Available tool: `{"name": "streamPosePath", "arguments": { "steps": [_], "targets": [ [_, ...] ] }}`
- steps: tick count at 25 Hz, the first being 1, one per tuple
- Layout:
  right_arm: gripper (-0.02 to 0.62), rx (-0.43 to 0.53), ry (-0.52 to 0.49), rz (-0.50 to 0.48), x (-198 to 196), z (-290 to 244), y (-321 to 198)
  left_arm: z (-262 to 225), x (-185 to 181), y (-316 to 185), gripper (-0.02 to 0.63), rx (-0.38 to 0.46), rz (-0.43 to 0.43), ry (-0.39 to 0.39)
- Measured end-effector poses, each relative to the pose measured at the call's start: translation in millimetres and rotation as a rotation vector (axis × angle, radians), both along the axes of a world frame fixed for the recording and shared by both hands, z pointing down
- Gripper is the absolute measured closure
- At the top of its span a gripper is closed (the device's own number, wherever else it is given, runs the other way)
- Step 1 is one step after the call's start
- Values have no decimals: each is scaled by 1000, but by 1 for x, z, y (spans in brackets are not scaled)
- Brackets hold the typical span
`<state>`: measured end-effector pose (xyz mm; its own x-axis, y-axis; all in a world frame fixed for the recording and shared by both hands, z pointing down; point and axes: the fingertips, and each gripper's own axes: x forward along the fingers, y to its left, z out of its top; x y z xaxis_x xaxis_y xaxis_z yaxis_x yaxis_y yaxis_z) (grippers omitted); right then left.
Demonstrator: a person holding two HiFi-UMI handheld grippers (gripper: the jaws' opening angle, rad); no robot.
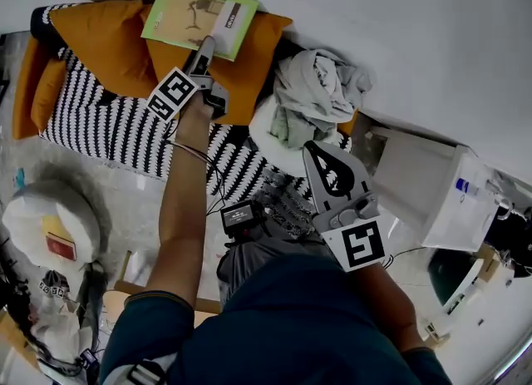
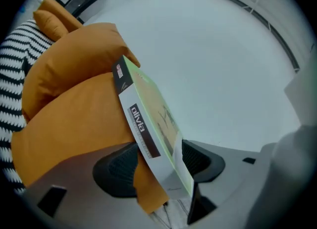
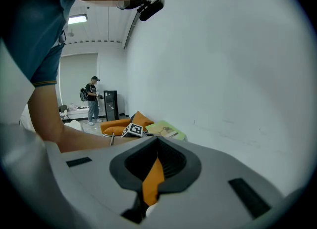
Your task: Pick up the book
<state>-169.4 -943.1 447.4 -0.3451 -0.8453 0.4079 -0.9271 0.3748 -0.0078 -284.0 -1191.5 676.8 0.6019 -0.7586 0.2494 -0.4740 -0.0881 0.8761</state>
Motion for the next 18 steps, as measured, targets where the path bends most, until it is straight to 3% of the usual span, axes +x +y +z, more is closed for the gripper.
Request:
{"name": "streamPosePath", "arguments": {
  "steps": [8, 13, 18],
  "targets": [
    [581, -22, -7, -16, 2, 10, -8, 5, 12, -12, 396, -84, -23, 156],
    [581, -19, -30, -42, -4, 13, -15, -19, -1, -6, 459, -18, -65, 244],
    [581, 0, -46, -71, -9, 10, -18, -50, -12, 14, 474, 95, -43, 216]
  ]
}}
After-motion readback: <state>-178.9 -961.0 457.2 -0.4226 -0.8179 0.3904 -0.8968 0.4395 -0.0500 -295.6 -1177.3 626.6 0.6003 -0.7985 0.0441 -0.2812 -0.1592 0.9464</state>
